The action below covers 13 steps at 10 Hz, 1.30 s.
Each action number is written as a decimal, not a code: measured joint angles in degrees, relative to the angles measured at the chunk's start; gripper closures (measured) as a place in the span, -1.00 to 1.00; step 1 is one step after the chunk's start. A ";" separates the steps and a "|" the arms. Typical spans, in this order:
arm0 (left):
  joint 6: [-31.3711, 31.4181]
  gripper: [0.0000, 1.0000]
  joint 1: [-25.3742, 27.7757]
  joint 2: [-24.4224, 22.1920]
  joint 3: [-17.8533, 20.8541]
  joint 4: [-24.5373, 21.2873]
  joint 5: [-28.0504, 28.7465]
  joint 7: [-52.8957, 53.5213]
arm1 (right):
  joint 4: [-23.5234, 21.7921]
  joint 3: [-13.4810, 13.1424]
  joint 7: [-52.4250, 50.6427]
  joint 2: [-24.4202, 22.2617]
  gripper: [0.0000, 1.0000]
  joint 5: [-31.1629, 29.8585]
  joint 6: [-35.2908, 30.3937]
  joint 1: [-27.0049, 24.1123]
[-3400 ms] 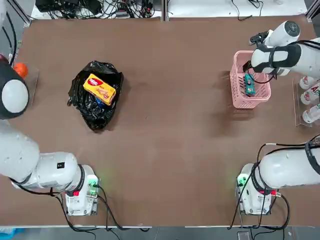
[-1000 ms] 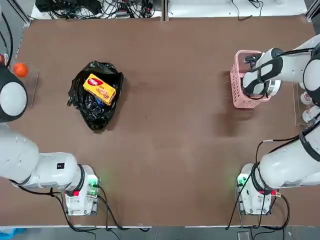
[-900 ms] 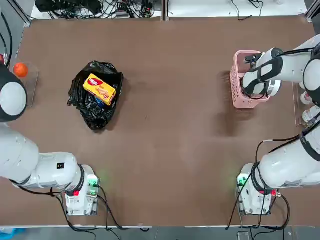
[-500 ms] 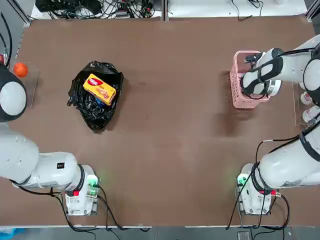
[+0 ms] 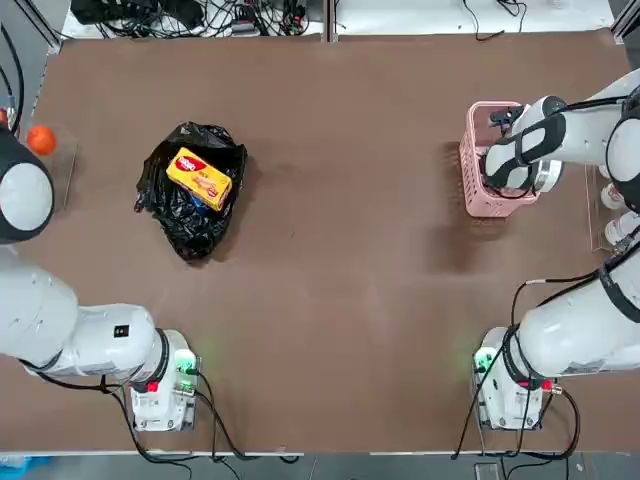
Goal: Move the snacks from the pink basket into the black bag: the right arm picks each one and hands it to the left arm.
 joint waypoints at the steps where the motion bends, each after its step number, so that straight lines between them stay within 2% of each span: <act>1: 0.00 -1.00 0.29 0.00 0.01 0.00 0.00 0.00 | 0.00 0.00 -0.01 0.00 -0.25 0.00 0.00 0.05; 7: 0.00 -1.00 1.05 -0.01 0.01 0.04 0.00 0.04 | -0.01 -0.02 -0.51 0.00 -0.23 0.00 -0.02 0.55; 10: 0.00 -1.00 1.04 -0.01 0.01 0.05 0.00 0.04 | 0.01 -0.04 -0.62 -0.03 0.00 0.00 0.01 1.36; 11: 0.00 -1.00 1.03 -0.01 0.00 0.05 0.00 0.04 | 0.02 -0.04 -0.62 -0.03 0.24 -0.01 0.01 1.71; 13: 0.00 -1.00 1.01 -0.05 -0.01 0.05 0.00 0.04 | 0.02 -0.05 -0.62 -0.03 0.44 -0.01 0.00 2.24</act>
